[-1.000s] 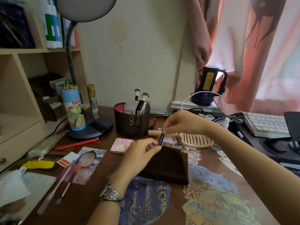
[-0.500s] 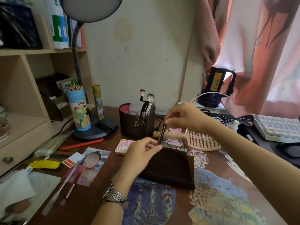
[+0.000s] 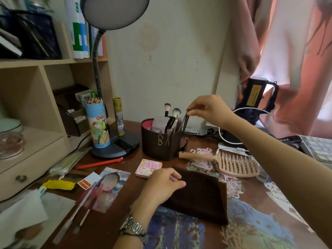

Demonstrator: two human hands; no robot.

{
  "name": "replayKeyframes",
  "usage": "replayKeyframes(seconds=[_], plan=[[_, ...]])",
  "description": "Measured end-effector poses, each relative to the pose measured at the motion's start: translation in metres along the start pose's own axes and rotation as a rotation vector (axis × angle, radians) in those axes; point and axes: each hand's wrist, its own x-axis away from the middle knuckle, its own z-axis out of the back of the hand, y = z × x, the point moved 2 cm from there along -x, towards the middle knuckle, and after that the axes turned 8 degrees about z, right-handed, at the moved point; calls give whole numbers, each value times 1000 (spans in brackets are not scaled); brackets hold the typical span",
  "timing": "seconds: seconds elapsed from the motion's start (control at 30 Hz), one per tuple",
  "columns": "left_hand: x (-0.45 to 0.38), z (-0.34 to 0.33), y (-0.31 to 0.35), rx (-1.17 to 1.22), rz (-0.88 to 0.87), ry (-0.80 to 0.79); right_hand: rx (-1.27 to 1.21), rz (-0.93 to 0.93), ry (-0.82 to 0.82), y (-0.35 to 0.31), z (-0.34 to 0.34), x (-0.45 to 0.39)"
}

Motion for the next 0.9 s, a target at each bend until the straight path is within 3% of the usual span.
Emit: replayKeyframes(seconds=[0.2,0.9], plan=[[-2,2,0,2,4,-17,-7,72,17,6,-9,-14],[-1,3,0,25,32,-46,-15,172,-204,22,-57,-16]])
